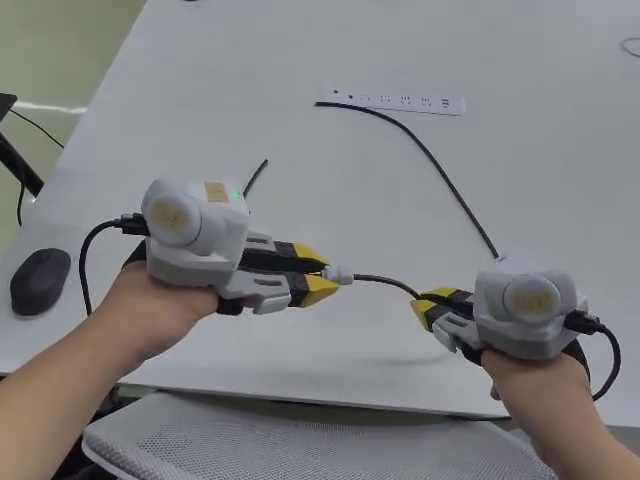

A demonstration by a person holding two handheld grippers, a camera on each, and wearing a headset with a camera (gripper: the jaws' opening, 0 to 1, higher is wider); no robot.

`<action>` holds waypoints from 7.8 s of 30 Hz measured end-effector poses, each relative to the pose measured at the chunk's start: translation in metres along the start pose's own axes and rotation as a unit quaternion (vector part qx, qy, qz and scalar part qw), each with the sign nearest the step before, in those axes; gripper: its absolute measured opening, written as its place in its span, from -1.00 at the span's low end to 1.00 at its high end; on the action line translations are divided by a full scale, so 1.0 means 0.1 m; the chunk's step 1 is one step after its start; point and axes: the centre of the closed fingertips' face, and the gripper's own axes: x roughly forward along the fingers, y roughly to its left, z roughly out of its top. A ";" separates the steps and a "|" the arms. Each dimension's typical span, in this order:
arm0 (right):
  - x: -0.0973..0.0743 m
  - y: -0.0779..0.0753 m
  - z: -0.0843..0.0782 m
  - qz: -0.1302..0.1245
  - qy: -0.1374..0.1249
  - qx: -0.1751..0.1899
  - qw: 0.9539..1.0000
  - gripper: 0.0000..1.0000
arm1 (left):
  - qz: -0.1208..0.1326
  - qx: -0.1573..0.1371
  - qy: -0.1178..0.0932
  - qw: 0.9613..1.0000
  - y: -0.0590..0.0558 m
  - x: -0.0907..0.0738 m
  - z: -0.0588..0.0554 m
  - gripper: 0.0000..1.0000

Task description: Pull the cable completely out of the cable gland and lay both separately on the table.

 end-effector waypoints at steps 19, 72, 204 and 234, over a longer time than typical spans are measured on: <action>-0.04 0.63 0.58 0.043 -0.006 -0.235 0.971 -0.75 | -0.001 0.000 0.010 1.000 -0.02 -0.01 -0.06 -0.70; 0.00 0.22 0.30 0.006 -0.002 -0.105 0.994 -1.00 | 0.011 0.000 -0.006 1.000 -0.05 0.00 0.00 -0.71; 0.08 0.23 0.24 0.000 -0.007 -0.064 0.998 -1.00 | 0.030 0.003 -0.002 1.000 0.00 -0.10 -0.05 -0.70; 0.13 -0.18 -0.37 -0.041 0.026 0.158 0.986 -1.00 | 0.031 0.002 -0.004 1.000 -0.03 -0.14 -0.09 -0.70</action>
